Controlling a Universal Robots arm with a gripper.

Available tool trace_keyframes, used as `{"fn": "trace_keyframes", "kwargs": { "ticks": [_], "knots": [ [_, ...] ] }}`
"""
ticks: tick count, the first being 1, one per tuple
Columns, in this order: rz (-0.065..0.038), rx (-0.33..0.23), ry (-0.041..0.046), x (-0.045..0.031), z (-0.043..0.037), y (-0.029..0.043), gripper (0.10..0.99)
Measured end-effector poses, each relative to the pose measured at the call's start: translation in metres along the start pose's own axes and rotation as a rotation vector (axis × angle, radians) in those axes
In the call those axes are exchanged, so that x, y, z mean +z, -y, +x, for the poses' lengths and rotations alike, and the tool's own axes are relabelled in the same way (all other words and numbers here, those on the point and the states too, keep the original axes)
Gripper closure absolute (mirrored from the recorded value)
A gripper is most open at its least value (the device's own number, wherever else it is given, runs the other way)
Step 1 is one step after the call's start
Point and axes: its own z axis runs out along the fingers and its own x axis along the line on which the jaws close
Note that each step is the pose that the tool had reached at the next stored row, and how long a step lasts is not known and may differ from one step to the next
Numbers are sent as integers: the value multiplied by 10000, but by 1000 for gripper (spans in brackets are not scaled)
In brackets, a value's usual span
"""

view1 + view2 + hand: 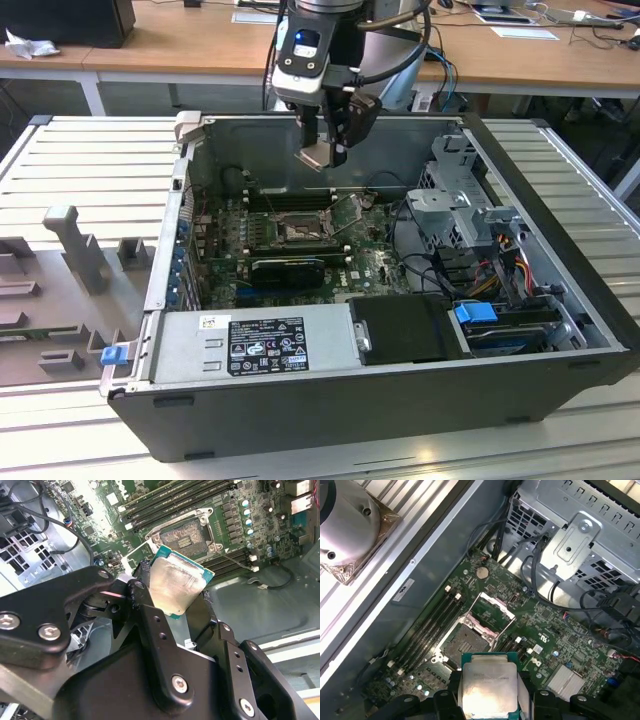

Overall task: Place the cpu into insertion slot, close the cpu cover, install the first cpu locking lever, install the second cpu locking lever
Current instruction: 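Place the cpu into insertion slot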

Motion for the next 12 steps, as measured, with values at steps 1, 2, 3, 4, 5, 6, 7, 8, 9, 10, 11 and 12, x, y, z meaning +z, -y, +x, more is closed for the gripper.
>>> {"fn": "trace_keyframes", "kwargs": {
  "ticks": [1,2,3,4,5,6,7,8,9,10,11,12],
  "knots": [
    [-1,41,4,0,0,0,557],
    [-2,77,7,0,0,0,557],
    [-3,147,13,0,0,0,557],
    [-5,229,20,0,0,0,557],
    [-6,314,28,0,0,0,557],
    [-7,360,32,0,0,0,557],
    [-8,398,35,0,0,0,557],
    [-8,457,40,0,0,0,557],
    [-10,492,43,0,0,0,557],
    [-10,534,47,0,0,0,557],
    [-11,579,52,0,0,0,557],
    [-12,613,54,0,0,0,557]
  ]
}}
